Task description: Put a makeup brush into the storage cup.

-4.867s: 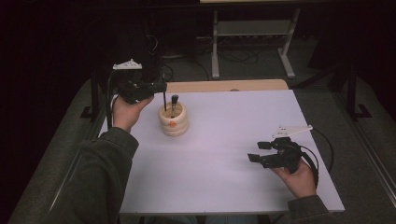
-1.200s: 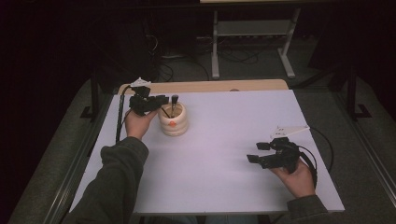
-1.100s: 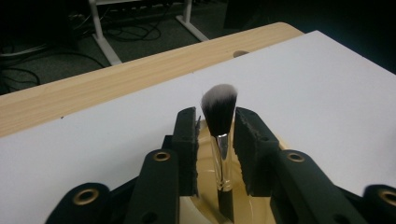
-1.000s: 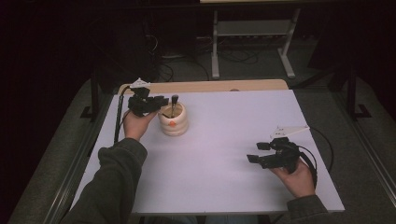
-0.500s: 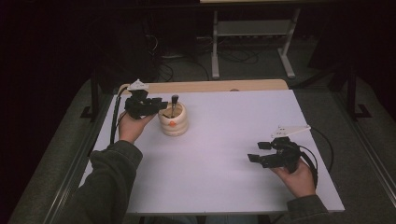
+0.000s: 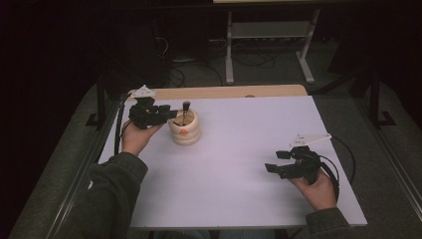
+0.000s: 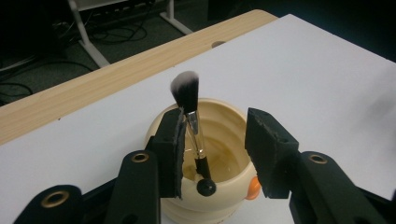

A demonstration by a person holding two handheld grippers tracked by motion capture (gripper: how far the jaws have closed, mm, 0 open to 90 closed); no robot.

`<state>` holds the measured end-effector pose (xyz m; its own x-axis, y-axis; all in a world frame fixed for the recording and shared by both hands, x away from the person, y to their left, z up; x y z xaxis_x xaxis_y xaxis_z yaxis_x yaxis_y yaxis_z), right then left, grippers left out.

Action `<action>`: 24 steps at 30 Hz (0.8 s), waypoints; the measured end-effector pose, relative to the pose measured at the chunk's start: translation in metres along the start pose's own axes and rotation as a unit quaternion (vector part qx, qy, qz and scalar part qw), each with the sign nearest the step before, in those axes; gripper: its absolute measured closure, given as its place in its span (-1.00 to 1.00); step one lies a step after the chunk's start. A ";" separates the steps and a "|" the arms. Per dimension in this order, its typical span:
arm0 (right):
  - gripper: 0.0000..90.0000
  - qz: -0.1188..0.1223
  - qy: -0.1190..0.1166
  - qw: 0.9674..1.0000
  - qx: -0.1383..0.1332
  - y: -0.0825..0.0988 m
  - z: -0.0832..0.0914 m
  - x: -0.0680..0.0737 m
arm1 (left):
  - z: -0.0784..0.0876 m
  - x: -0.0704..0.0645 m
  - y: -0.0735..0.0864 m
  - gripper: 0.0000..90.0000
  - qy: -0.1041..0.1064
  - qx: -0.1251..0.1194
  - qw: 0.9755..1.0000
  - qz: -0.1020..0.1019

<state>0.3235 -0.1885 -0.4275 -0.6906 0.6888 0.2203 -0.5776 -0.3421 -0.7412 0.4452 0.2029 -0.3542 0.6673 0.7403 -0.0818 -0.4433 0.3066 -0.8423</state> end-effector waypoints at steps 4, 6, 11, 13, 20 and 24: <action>-0.35 0.004 0.005 1.000 0.003 0.001 0.000 0.000 | 0.000 -0.005 0.000 0.26 0.006 -0.003 1.000 -0.004; -0.35 0.006 0.007 1.000 -0.001 0.001 0.000 0.000 | 0.000 -0.009 0.000 0.26 0.011 -0.003 1.000 -0.006; -0.35 0.003 0.009 1.000 -0.002 0.001 0.000 -0.001 | 0.002 -0.016 -0.002 0.25 0.017 -0.003 1.000 -0.017; -0.35 0.001 0.009 1.000 -0.001 0.001 0.001 -0.002 | 0.003 -0.019 -0.002 0.24 0.019 -0.002 1.000 -0.023; -0.35 0.003 0.010 1.000 -0.005 0.001 0.001 -0.003 | 0.007 -0.030 -0.003 0.21 0.031 0.000 0.999 -0.034; -0.36 0.004 0.012 1.000 -0.007 0.001 0.002 -0.005 | 0.009 -0.035 -0.004 0.18 0.039 -0.002 0.999 -0.036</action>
Point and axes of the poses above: each handheld gripper's, and its own axes: z roughly backward along the jaws, y roughly out of its underside, x roughly to its left, the point moved 5 cm from there along -z, roughly forward along the jaws
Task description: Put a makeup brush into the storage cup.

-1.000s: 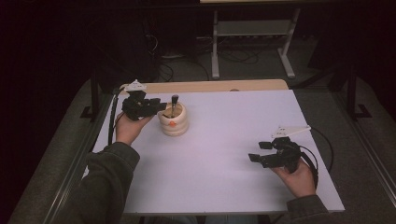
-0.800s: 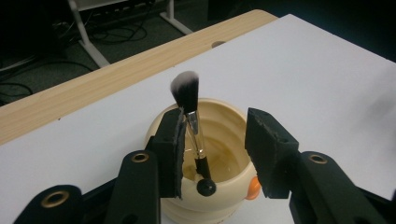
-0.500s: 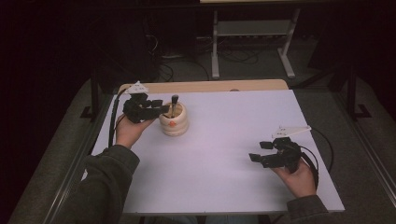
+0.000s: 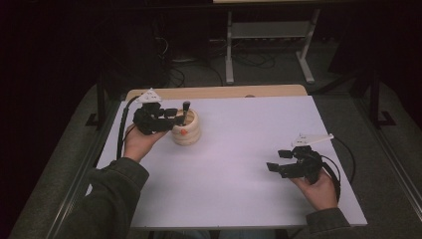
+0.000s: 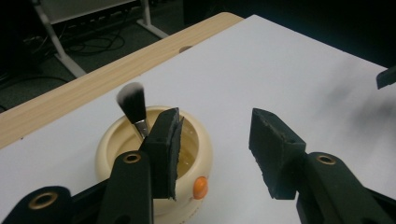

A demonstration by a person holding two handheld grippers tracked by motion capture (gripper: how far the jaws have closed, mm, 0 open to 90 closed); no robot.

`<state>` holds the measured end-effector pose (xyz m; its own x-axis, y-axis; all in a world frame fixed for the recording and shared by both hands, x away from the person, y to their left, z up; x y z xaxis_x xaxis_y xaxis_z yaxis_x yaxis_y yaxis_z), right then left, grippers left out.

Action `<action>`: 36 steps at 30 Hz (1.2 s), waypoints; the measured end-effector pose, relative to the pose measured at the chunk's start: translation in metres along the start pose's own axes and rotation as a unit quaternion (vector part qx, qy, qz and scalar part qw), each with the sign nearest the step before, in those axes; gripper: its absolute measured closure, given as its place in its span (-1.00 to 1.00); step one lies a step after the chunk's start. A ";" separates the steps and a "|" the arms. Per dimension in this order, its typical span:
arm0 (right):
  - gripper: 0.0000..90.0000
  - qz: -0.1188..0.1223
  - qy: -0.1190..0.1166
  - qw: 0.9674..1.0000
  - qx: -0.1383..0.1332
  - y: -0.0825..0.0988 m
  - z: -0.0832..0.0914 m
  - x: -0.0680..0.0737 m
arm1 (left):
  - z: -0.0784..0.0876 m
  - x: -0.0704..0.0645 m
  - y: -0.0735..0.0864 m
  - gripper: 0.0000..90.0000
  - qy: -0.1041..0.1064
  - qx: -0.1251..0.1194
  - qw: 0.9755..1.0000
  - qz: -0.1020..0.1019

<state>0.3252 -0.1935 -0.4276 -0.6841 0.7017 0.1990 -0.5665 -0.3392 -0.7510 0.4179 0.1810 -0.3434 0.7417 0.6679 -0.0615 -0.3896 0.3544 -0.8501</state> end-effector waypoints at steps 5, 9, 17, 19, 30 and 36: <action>-0.37 -0.004 0.003 1.000 0.000 0.000 0.001 -0.002 | 0.001 -0.006 0.001 0.13 0.007 -0.002 1.000 0.001; -0.37 -0.005 0.005 1.000 -0.002 0.001 0.002 -0.003 | 0.001 -0.009 0.003 0.11 0.010 -0.005 1.000 0.002; -0.37 -0.005 0.006 1.000 -0.004 0.000 0.003 -0.003 | 0.003 -0.016 0.007 0.06 0.014 0.001 1.000 -0.001; -0.37 -0.001 0.006 1.000 -0.004 0.001 0.004 -0.004 | 0.003 -0.018 0.008 0.05 0.018 0.001 1.000 -0.002; -0.37 -0.006 0.011 1.000 -0.004 0.001 0.005 -0.005 | 0.004 -0.031 0.012 0.01 0.030 -0.001 0.999 -0.010; -0.37 -0.007 0.010 1.000 -0.005 0.001 0.005 -0.005 | 0.005 -0.034 0.017 -0.02 0.033 0.003 0.999 -0.008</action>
Point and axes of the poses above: each handheld gripper's, and its own axes: z roughly backward along the jaws, y roughly out of its underside, x roughly to its left, the point moved 5 cm from there along -z, roughly forward along the jaws
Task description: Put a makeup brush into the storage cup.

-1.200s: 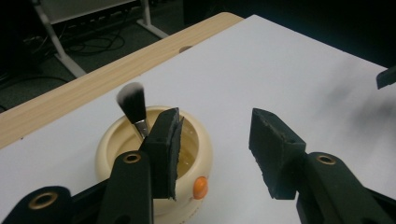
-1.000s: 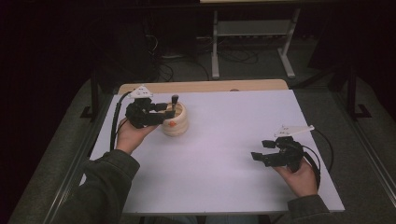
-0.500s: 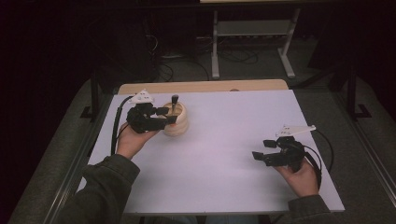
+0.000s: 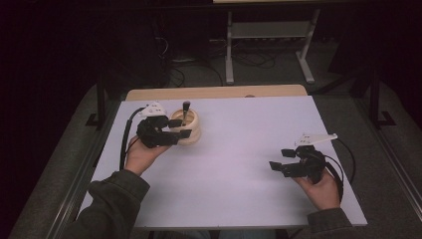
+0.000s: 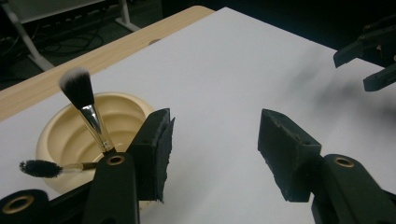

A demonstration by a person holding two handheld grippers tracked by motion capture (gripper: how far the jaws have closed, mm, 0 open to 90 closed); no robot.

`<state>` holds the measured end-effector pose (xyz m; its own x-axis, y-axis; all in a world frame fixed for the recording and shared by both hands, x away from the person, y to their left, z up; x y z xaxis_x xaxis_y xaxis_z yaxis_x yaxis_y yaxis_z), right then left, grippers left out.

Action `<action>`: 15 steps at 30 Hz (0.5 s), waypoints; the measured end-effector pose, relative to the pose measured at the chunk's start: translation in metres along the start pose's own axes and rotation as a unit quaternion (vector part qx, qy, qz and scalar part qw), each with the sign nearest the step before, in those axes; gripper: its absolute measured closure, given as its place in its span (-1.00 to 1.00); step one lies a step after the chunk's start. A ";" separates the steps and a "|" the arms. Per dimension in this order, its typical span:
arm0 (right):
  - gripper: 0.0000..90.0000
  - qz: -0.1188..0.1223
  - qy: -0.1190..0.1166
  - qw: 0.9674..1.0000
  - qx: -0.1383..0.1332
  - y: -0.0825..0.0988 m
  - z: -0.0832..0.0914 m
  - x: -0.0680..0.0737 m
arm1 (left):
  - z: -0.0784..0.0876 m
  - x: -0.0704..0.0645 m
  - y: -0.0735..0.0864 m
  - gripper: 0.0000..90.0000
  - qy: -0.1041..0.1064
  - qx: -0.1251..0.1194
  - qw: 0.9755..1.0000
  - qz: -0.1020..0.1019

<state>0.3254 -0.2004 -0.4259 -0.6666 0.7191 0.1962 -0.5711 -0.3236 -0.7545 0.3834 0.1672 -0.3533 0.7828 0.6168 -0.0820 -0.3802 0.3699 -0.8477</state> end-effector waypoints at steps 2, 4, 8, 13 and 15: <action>-0.37 0.000 0.000 1.000 0.000 0.000 0.000 0.000 | 0.000 -0.001 0.001 -0.03 0.001 0.001 1.000 0.000; -0.37 0.000 0.000 1.000 0.000 0.000 0.000 0.000 | 0.001 -0.002 0.002 -0.04 0.003 -0.001 1.000 0.002; -0.37 0.003 0.001 1.000 -0.001 0.000 0.001 -0.001 | 0.001 -0.004 0.005 -0.05 0.003 0.000 1.000 -0.002; -0.37 0.004 0.002 1.000 -0.003 0.000 0.001 -0.002 | 0.003 -0.007 0.009 -0.07 0.005 0.003 1.000 -0.003; -0.37 0.003 0.003 1.000 -0.002 0.000 0.001 -0.001 | 0.003 -0.008 0.010 -0.08 0.007 0.000 1.000 -0.002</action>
Point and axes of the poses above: each handheld gripper's, and its own axes: z roughly backward along the jaws, y roughly out of its underside, x roughly to its left, the point moved 5 cm from there along -z, roughly forward along the jaws
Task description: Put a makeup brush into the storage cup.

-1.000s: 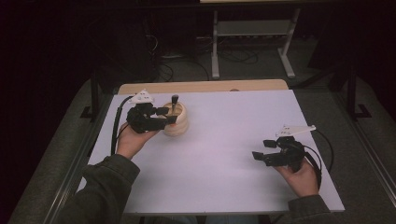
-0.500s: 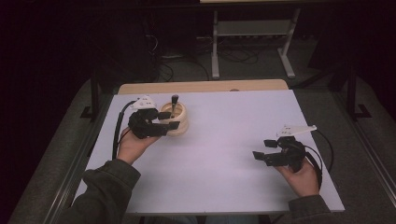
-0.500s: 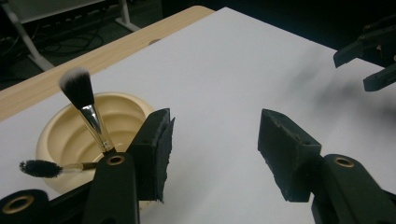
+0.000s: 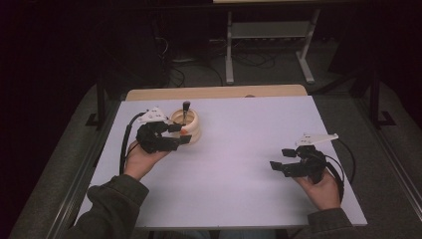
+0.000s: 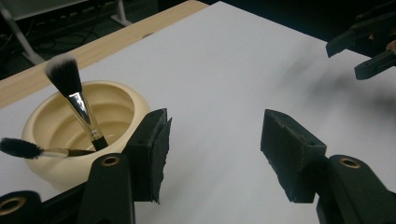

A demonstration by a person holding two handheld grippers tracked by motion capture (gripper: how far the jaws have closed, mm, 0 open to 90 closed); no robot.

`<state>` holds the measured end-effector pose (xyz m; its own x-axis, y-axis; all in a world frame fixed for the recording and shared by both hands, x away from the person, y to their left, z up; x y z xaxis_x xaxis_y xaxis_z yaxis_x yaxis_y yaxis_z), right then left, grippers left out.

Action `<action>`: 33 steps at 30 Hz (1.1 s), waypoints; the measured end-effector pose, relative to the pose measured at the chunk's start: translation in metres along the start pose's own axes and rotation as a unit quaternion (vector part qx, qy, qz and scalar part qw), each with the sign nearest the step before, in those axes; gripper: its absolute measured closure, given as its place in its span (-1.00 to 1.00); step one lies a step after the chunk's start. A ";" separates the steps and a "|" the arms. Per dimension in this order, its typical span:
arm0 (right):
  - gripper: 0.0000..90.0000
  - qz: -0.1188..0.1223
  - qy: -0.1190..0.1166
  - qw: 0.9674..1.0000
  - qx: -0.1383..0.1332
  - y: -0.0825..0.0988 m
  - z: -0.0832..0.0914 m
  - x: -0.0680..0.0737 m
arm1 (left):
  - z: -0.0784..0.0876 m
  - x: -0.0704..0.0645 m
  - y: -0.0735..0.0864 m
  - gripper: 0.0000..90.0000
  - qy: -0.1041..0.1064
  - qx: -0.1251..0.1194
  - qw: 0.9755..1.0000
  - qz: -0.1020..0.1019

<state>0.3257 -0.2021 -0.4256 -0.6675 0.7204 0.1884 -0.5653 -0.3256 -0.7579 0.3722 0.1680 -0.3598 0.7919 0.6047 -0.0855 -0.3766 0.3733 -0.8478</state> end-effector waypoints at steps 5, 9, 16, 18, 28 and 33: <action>-0.37 0.001 0.001 1.000 0.000 0.000 0.000 0.000 | 0.001 -0.001 0.007 -0.09 0.001 0.000 1.000 0.004; -0.37 0.001 0.001 1.000 0.001 0.000 0.000 0.000 | 0.002 -0.001 0.012 -0.11 0.002 0.000 1.000 0.009; -0.37 0.001 0.001 1.000 0.003 0.001 -0.001 0.000 | 0.002 -0.003 0.018 -0.11 0.004 0.000 1.000 0.013; -0.37 -0.001 0.001 1.000 0.004 0.001 -0.001 0.001 | 0.002 -0.004 0.019 -0.11 0.003 0.003 1.000 0.009; -0.37 0.000 0.002 1.000 0.006 0.001 -0.002 0.001 | 0.001 -0.011 0.027 -0.13 0.007 0.005 1.000 0.009; -0.37 0.004 0.002 1.000 0.006 0.002 -0.003 0.001 | 0.001 -0.014 0.032 -0.14 0.008 0.003 1.000 0.011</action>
<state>0.3252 -0.2002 -0.4282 -0.6693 0.7209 0.1798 -0.5661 -0.3381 -0.7518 0.3484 0.1723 -0.3852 0.7907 0.6020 -0.1117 -0.3969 0.3651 -0.8421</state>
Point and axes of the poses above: each handheld gripper's, and its own axes: z roughly backward along the jaws, y roughly out of its underside, x roughly to its left, the point moved 5 cm from there along -z, roughly forward along the jaws
